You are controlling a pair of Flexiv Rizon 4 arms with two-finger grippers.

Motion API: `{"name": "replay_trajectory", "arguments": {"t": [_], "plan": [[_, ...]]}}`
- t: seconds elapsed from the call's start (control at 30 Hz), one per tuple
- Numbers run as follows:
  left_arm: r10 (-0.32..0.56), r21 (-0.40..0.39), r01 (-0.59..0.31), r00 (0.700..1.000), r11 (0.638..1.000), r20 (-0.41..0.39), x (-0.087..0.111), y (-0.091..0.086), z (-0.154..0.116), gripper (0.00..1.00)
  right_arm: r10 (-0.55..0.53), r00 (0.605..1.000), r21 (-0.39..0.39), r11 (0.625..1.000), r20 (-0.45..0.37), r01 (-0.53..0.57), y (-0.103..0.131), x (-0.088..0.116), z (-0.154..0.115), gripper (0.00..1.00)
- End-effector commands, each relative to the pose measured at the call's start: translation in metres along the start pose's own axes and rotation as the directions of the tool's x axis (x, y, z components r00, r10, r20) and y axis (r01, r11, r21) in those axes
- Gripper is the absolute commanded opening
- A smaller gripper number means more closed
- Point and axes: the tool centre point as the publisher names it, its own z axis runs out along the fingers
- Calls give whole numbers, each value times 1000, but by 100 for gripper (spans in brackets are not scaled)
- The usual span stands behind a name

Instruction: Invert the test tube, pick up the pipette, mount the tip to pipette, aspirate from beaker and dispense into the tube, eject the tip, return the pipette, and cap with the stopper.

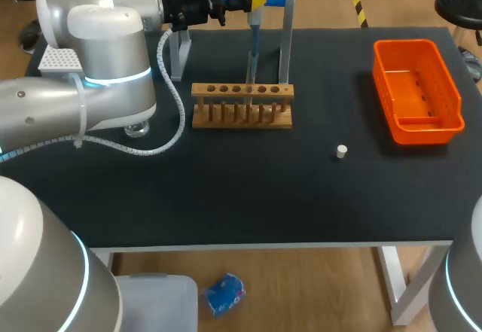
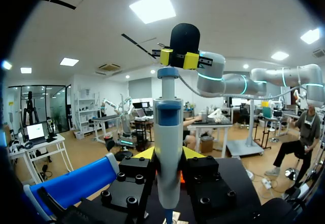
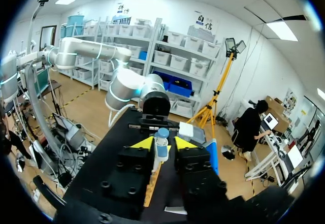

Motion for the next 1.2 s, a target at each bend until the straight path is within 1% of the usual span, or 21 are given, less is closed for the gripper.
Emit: {"name": "replay_trajectory", "arguments": {"t": [0.03, 0.27, 0.3, 0.37, 0.43, 0.47, 0.5, 0.53, 0.63, 0.77, 0.87, 0.9, 1.07, 1.2], "plan": [[1, 4, -1, 1000, 1000, 6, 1, 1, 1, 0, 0, 1000, 2, 1000, -2, 0, 0, 0, -1, 0], [1, 4, -1, 1000, 1000, 6, 1, 1, 1, 0, 0, 1000, 2, 1000, -2, 0, 0, 0, -1, 0], [1, 4, -1, 1000, 1000, 6, 1, 1, 1, 0, 17, 1000, -14, 1000, -12, -18, 1, 1, 2, 0], [1, 4, -1, 1000, 1000, 6, 1, 1, 1, 0, 40, 999, -79, 996, -23, -42, 3, 1, 8, 0], [1, 4, -1, 1000, 1000, 6, 1, 1, 1, 0, 68, 997, -74, 995, -23, -69, 4, 0, 11, 0], [1, 4, -1, 1000, 1000, 6, 1, 1, 1, 0, 81, 996, -117, 990, -35, -84, 5, 0, 13, 0], [1, 4, -1, 1000, 1000, 6, 1, 1, 1, 0, 93, 995, -143, 985, -45, -99, 8, 0, 15, 0], [1, 4, -1, 1000, 1000, 6, 1, 1, 1, 0, 95, 994, -147, 984, -49, -101, 10, 0, 16, 0], [1, 4, -1, 1000, 1000, 6, 1, 1, 1, 0, 118, 990, -190, 973, -72, -130, 16, 1, 20, 0], [1, 4, -1, 1000, 1000, 6, 1, 1, 1, 0, 129, 987, -219, 964, -99, -148, 24, 3, 25, 0], [1, 4, -1, 1000, 1000, 6, 1, 1, 1, 0, 155, 982, -239, 955, -109, -178, 26, 3, 28, 0], [1, 4, -1, 1000, 1000, 6, 1, 1, 1, 0, 162, 980, -237, 954, -112, -185, 25, 3, 29, 0], [1, 4, -1, 1000, 1000, 6, 1, 1, 1, 0, 195, 971, -276, 934, -141, -228, 23, 4, 39, 0], [1, 4, -1, 1000, 1000, 6, 1, 1, 1, 0, 212, 966, -303, 920, -146, -248, 20, 3, 45, 0]]}}
